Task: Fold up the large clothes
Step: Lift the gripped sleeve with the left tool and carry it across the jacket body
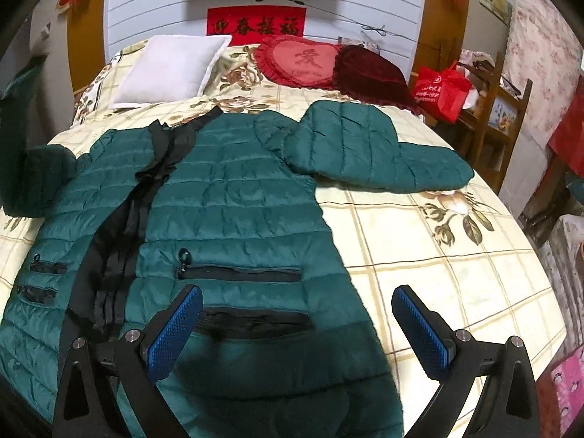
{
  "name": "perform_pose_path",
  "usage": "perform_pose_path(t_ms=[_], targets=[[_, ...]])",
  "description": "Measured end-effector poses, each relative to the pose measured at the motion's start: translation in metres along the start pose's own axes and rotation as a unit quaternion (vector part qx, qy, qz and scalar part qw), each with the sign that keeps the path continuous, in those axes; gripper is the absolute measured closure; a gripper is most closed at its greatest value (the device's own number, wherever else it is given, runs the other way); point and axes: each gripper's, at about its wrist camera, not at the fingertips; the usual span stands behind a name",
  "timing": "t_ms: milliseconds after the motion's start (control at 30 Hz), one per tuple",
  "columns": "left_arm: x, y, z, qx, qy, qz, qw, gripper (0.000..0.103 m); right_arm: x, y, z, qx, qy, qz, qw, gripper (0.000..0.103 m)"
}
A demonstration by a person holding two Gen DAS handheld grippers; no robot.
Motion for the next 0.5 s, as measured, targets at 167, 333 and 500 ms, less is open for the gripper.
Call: perform_pose_path(t_ms=[167,333,500], targets=[[0.015,-0.046,-0.066,0.033,-0.014,0.035,0.9987,0.095,0.000,0.004,-0.011,-0.003,-0.012,-0.005,1.000,0.000],[0.038,-0.095,-0.116,0.063,-0.003,0.083,0.9945,0.095,0.002,0.009,-0.028,-0.001,-0.027,-0.006,1.000,0.000],[0.083,-0.145,-0.160,0.085,0.000,0.140,0.9865,0.095,0.006,0.013,-0.049,0.005,-0.044,-0.003,0.999,0.000]])
Point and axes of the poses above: each gripper's, at about its wrist camera, not at the fingertips, and y roughly against the way its jaws point, z to its left, x to its underside, and after that the axes turned 15 degrees about -x, right-handed
